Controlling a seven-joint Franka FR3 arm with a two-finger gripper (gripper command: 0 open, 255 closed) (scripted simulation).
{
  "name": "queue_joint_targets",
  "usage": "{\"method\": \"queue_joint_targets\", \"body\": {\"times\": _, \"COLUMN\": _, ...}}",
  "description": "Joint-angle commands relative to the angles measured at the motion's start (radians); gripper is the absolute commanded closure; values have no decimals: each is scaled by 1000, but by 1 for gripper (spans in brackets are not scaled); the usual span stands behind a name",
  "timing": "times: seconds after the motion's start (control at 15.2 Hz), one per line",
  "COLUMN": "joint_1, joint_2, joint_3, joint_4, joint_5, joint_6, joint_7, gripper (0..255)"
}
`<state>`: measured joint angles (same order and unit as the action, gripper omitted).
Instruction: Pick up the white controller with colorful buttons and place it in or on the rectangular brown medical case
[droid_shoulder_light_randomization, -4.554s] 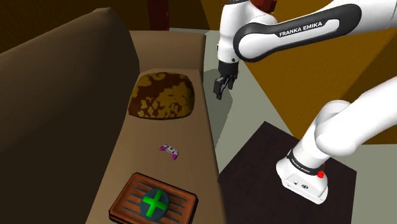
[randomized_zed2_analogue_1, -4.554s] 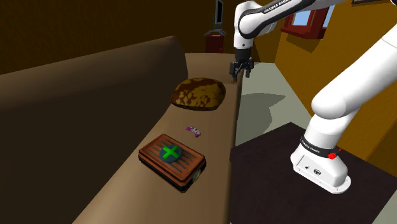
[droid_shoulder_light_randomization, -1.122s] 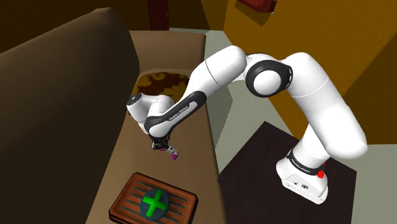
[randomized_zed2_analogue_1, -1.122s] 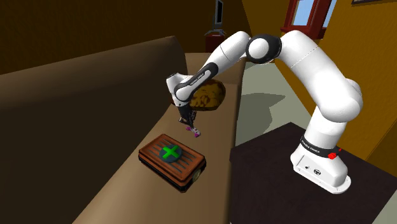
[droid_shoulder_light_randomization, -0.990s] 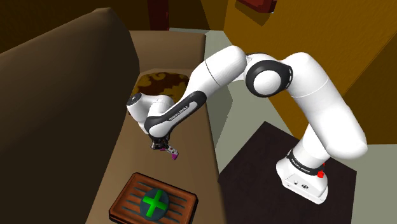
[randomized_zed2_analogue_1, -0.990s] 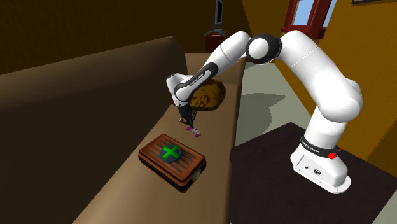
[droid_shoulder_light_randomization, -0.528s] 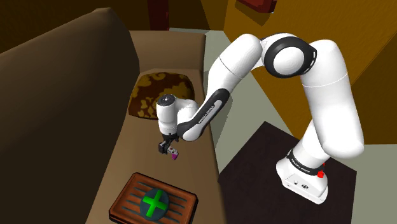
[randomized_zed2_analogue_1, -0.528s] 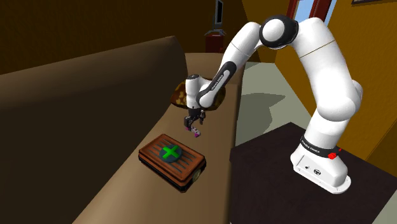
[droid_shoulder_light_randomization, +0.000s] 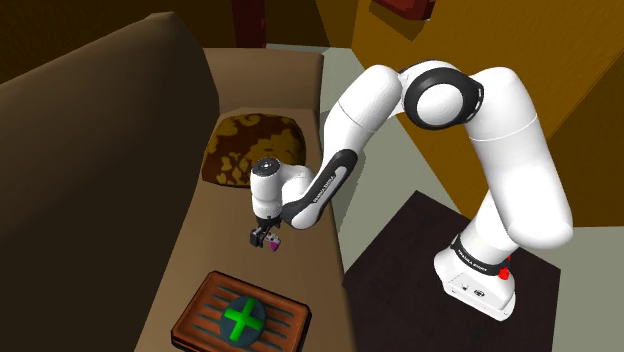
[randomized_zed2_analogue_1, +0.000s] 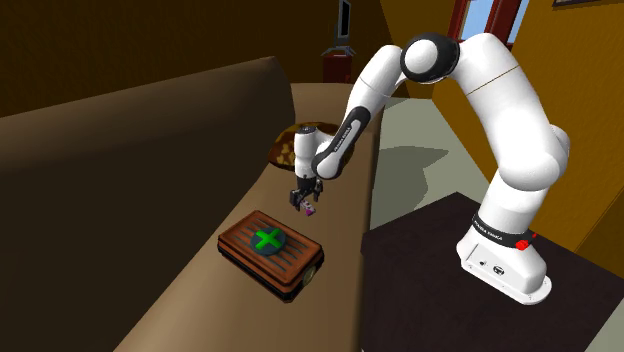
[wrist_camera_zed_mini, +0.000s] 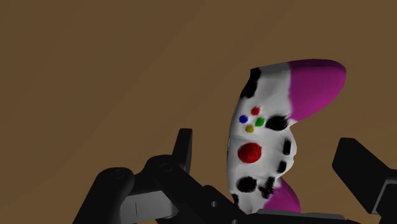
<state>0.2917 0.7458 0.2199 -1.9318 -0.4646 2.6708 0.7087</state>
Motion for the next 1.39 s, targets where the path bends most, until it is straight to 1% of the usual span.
{"method": "queue_joint_targets", "body": {"times": 0.0, "joint_1": 0, "joint_2": 2, "joint_3": -1, "joint_4": 0, "joint_5": -1, "joint_6": 2, "joint_7": 0, "gripper": 0}}
{"method": "queue_joint_targets", "body": {"times": 0.26, "joint_1": 0, "joint_2": 1, "joint_3": -1, "joint_4": 0, "joint_5": -1, "joint_6": 2, "joint_7": 0, "gripper": 0}}
{"method": "queue_joint_targets", "body": {"times": 0.33, "joint_1": 0, "joint_2": 1, "joint_3": -1, "joint_4": 0, "joint_5": -1, "joint_6": 2, "joint_7": 0, "gripper": 255}}
{"method": "queue_joint_targets", "body": {"times": 0.92, "joint_1": 0, "joint_2": 2, "joint_3": -1, "joint_4": 0, "joint_5": -1, "joint_6": 2, "joint_7": 0, "gripper": 255}}
{"method": "queue_joint_targets", "body": {"times": 1.32, "joint_1": -23, "joint_2": -71, "joint_3": 29, "joint_4": -29, "joint_5": 24, "joint_6": -43, "joint_7": -21, "gripper": 255}}
